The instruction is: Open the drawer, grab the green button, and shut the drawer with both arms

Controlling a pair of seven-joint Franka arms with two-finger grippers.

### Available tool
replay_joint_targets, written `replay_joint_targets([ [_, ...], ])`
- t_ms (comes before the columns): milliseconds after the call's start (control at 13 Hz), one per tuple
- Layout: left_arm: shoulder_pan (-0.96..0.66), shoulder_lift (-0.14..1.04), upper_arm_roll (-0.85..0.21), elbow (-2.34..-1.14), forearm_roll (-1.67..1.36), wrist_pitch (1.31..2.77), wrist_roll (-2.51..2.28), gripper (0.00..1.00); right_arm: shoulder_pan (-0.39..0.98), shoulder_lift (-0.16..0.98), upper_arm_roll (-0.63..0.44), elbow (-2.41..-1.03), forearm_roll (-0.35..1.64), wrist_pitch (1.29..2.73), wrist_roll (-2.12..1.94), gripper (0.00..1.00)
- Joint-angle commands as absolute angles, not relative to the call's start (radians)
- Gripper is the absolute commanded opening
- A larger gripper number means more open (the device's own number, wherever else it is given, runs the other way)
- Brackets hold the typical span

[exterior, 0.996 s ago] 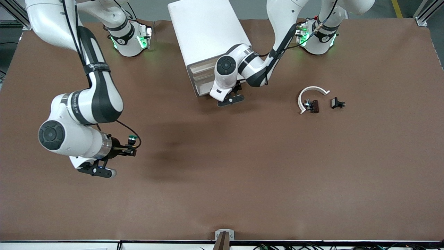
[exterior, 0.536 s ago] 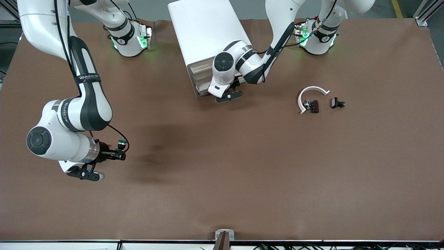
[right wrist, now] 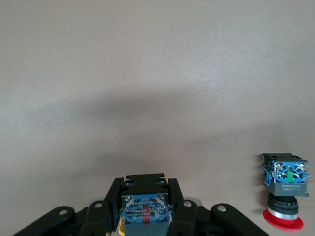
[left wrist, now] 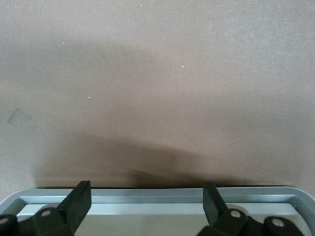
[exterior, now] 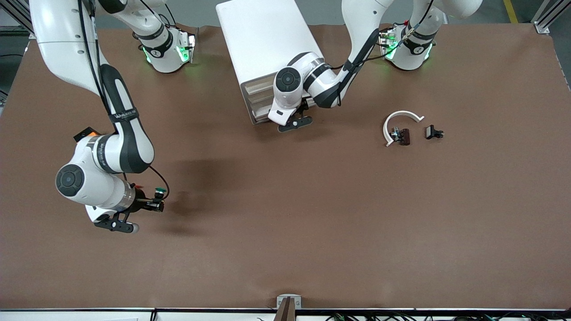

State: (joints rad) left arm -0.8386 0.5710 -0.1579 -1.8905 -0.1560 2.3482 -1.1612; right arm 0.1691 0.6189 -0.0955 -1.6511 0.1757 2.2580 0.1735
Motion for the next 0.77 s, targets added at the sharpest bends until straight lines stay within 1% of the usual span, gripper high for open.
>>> replay_joint_targets([
  [0, -0.792, 0.546, -0.181, -1.908, -0.152, 2.346, -1.145, 1.0, 0.155, 0.606, -0.078, -1.692, 0.16, 2.281, 0.164, 0.0],
  [307, -0.779, 0.554, -0.181, -1.867, -0.219, 2.292, -1.114, 1.0, 0.14, 0.604, -0.078, -1.724, 0.103, 2.302, 0.163, 0.0],
  [536, -0.781, 0.551, -0.201, -1.858, -0.305, 2.247, -1.1, 1.0, 0.132, 0.606, -0.078, -1.798, 0.065, 2.399, 0.161, 0.0],
  [690, -0.781, 0.545, -0.209, -1.853, -0.368, 2.214, -1.1, 1.0, 0.118, 0.606, -0.078, -1.816, 0.064, 2.418, 0.161, 0.0],
])
